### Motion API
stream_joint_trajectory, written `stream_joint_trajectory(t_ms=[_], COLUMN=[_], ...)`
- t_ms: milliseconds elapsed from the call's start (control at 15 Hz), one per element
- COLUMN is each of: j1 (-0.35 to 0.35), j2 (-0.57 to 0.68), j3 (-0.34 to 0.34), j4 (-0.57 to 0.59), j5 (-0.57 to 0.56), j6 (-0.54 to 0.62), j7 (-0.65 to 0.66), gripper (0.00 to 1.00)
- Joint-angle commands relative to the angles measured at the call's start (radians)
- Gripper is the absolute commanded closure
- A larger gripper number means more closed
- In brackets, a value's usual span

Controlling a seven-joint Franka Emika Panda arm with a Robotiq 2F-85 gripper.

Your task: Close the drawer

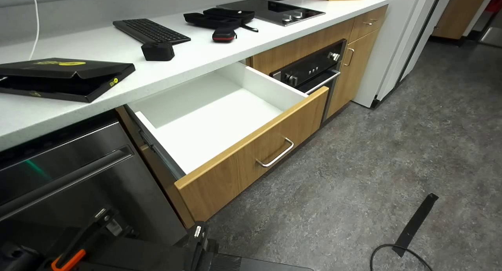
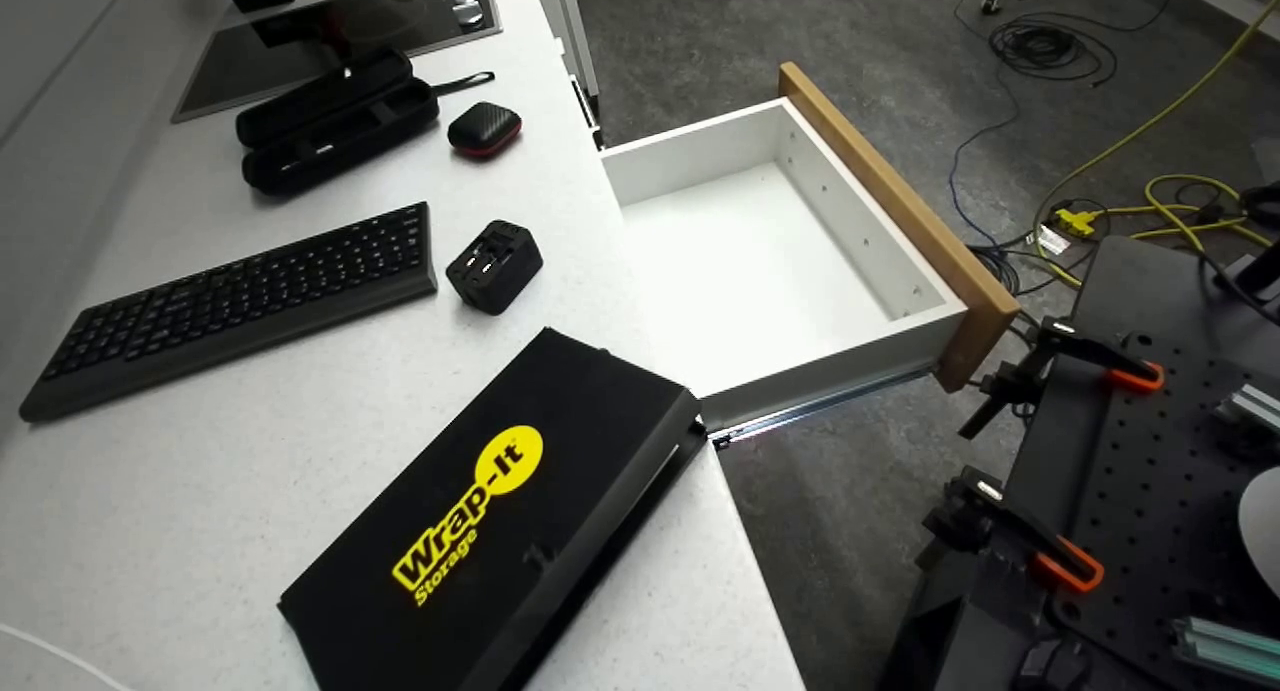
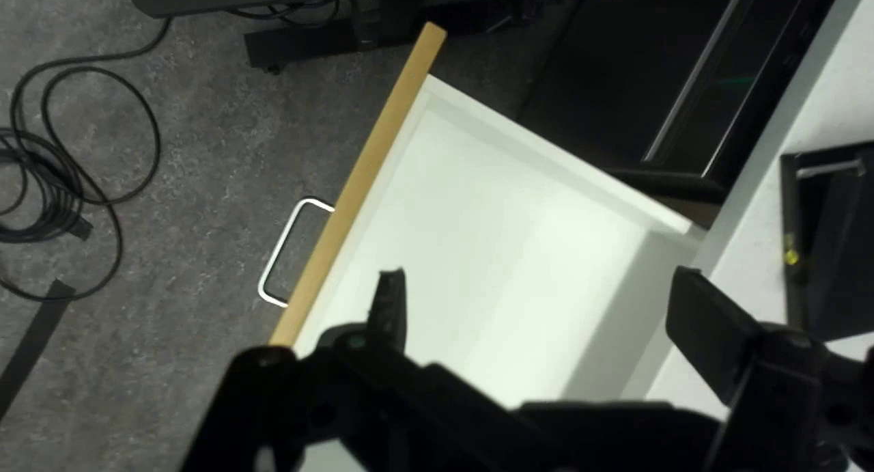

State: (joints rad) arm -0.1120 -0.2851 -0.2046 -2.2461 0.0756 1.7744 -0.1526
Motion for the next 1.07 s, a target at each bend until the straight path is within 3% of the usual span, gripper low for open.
stream_joint_trajectory(t_ms=[0, 533, 600, 800, 1000], j1=[-0.077, -0.096, -0.096, -0.113, -0.134], j2=[0.098, 0.103, 0.089, 0.177, 0.288], j3=[-0.071, -0.078, -0.062, -0.059, -0.07], j4=[0.017, 0.004, -0.044, -0.073, -0.066], j5=[0.025, 0.032, 0.016, -0.051, -0.123], j6=[0.07, 0.052, 0.175, 0.381, 0.515], j7=[-0.003, -0.022, 0.04, 0.135, 0.25], gripper=[0.0, 0.0, 0.0, 0.0, 0.0])
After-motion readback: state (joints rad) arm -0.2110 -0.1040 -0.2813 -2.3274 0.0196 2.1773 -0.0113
